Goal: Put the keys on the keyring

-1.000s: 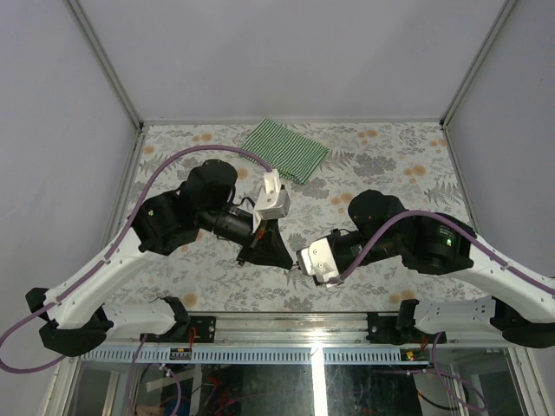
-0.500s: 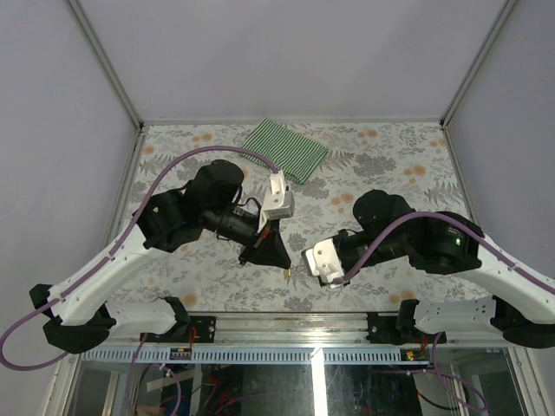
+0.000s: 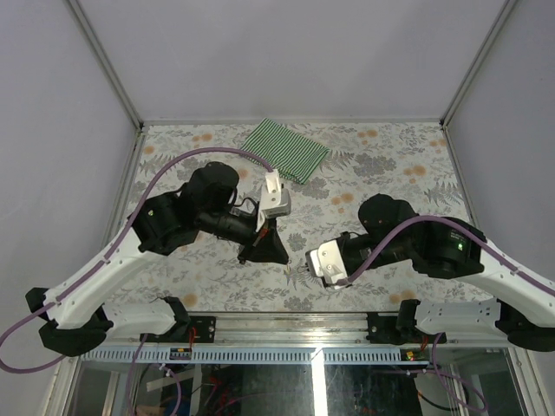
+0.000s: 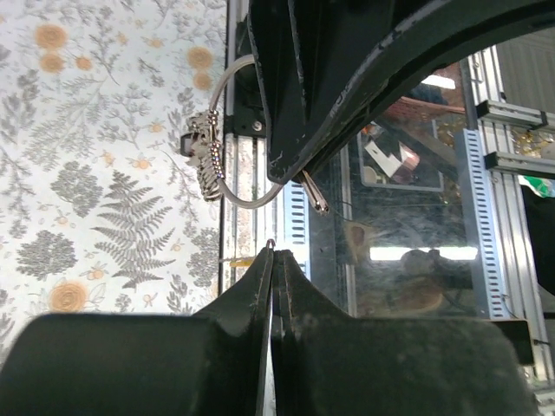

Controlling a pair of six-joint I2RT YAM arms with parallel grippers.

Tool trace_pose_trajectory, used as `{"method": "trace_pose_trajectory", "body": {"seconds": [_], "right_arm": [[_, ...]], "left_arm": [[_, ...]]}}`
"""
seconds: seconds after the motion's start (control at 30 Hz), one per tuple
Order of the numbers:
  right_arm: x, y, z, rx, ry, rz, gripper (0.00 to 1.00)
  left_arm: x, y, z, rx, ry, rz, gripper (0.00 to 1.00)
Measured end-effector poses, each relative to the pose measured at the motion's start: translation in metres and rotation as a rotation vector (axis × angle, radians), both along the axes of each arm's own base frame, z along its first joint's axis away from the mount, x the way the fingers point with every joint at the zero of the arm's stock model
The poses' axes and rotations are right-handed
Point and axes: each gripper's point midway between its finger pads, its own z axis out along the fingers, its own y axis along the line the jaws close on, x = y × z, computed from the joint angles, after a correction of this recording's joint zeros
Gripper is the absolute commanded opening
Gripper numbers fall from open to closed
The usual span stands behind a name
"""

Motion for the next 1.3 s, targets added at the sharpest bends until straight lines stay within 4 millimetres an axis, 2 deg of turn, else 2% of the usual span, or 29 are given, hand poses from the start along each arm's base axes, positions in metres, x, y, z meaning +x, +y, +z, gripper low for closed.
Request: {"method": "trace_pose_trajectory", "body": {"seconds": [0.3, 0.6, 0.73, 0.93, 1.3], "right_arm": [[0.005, 0.0, 0.003, 0.056, -0.035, -0.026, 0.0], [0.007, 0.008, -0.002, 0.039, -0.031, -0.014, 0.0], [0.009, 0.009, 0.001, 0.055, -0.057, -0.009, 0.0], [0.015, 0.008, 0.002, 0.052, -0.068, -0.045, 0.0], [0.031, 0.01, 0.009, 0.083, 0.018, -0.227, 0.0]], "left_arm": [[-0.001, 0.002, 0.017, -0.102, -0.025, 0.046, 0.0], [-0.001, -0.002, 0.019, -0.137, -0.029, 0.045, 0.0], [0.006, 0.002, 0.018, -0.144, -0.059, 0.105, 0.0], [0.015, 0.006, 0.03, -0.184, -0.11, 0.172, 0.0], [0.04, 0.009, 0.033, -0.185, -0.166, 0.311, 0.0]]}}
